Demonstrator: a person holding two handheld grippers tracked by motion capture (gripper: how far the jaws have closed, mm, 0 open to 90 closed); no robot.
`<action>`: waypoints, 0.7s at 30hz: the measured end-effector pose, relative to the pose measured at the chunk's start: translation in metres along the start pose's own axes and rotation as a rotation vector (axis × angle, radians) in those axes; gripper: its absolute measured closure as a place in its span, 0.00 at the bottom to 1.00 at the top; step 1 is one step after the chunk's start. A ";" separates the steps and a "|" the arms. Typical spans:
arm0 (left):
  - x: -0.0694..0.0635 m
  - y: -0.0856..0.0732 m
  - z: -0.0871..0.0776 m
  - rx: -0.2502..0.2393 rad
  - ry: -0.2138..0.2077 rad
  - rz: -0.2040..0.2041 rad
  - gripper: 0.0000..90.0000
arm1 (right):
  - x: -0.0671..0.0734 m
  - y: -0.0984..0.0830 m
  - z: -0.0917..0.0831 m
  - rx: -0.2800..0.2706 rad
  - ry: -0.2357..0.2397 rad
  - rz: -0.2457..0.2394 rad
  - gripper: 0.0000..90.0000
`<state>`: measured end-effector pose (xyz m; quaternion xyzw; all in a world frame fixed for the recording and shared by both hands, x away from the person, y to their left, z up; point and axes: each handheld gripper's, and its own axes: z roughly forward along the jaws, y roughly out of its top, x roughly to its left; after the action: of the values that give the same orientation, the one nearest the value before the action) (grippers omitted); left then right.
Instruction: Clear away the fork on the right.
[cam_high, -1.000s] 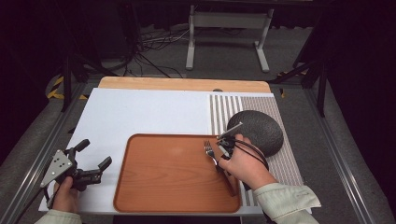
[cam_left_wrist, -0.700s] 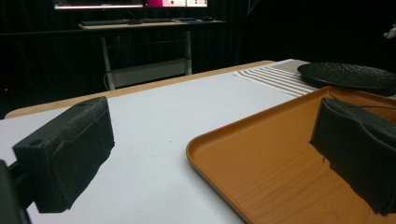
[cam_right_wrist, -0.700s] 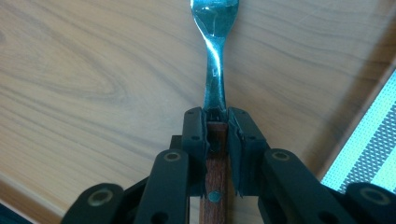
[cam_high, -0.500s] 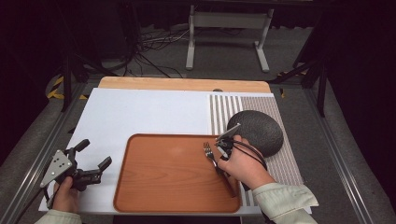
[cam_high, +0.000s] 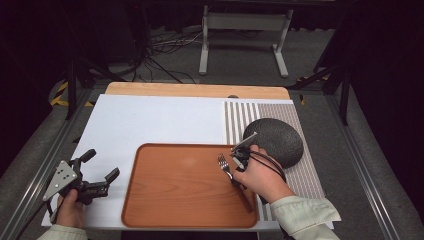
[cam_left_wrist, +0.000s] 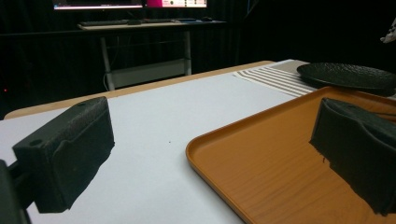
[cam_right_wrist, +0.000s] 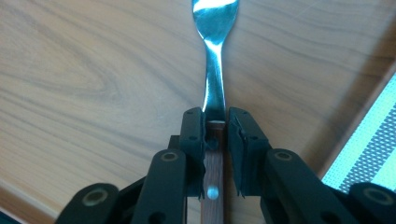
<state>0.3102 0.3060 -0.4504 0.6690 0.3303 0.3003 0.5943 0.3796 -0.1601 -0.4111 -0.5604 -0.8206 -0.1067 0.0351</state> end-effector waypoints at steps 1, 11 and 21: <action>0.000 0.000 0.000 0.000 0.001 0.000 0.00 | 0.000 0.000 -0.001 -0.005 0.003 0.000 0.84; 0.000 0.000 0.000 -0.001 0.002 -0.001 0.00 | 0.000 0.000 -0.008 -0.037 0.007 -0.010 0.80; 0.000 0.000 0.000 -0.002 0.002 0.000 0.00 | 0.003 0.002 -0.022 -0.252 0.040 -0.194 0.44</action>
<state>0.3100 0.3056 -0.4502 0.6681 0.3307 0.3011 0.5946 0.3788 -0.1614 -0.3892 -0.4761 -0.8501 -0.2229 -0.0299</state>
